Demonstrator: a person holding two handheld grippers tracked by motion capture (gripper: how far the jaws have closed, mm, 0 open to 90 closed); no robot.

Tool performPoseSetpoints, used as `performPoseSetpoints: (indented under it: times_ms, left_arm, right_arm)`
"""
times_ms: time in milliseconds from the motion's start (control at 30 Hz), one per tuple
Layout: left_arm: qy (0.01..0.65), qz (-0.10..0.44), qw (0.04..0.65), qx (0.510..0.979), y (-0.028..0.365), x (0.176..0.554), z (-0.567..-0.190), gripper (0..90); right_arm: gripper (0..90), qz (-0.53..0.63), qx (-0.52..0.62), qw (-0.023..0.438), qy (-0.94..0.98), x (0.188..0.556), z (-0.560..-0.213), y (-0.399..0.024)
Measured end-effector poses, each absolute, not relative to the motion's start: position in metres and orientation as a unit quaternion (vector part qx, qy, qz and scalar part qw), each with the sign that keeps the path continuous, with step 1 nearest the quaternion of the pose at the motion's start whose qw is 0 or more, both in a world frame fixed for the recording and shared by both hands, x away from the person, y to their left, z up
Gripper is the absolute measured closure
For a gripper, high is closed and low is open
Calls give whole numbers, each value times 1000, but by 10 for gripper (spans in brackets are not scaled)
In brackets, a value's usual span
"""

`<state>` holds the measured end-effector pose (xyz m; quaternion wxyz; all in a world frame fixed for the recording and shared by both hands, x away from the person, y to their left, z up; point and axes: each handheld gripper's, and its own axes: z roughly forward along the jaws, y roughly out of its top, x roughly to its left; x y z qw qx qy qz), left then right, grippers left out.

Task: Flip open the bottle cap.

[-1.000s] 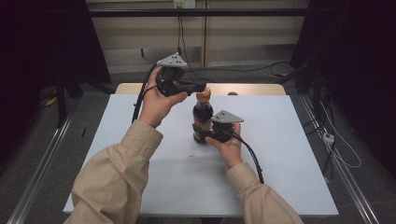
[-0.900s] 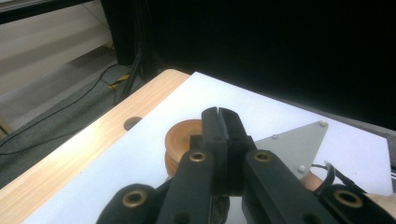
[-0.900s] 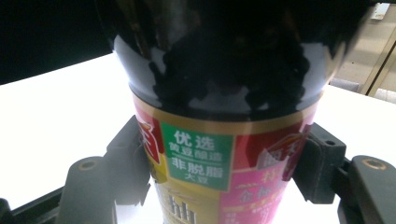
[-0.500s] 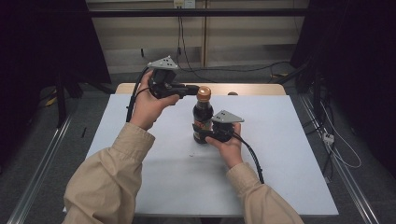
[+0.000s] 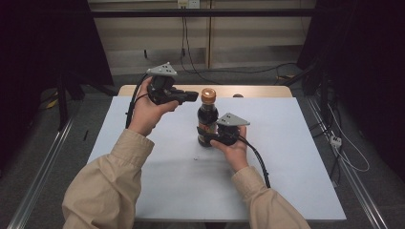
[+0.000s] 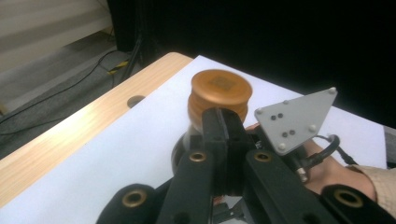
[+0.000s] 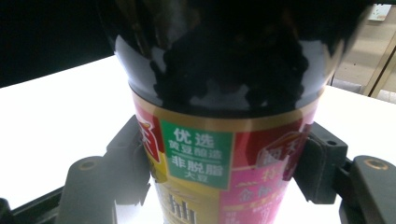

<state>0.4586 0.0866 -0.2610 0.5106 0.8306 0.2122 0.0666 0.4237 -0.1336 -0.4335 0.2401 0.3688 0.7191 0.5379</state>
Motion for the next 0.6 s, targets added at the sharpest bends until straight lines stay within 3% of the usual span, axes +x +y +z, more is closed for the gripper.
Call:
performPoseSetpoints:
  times_ms: [600]
  left_arm:
    - [221,53,503,834,78,464,-273,900]
  right_arm:
    - [308,540,369,241,717,423,-434,-134]
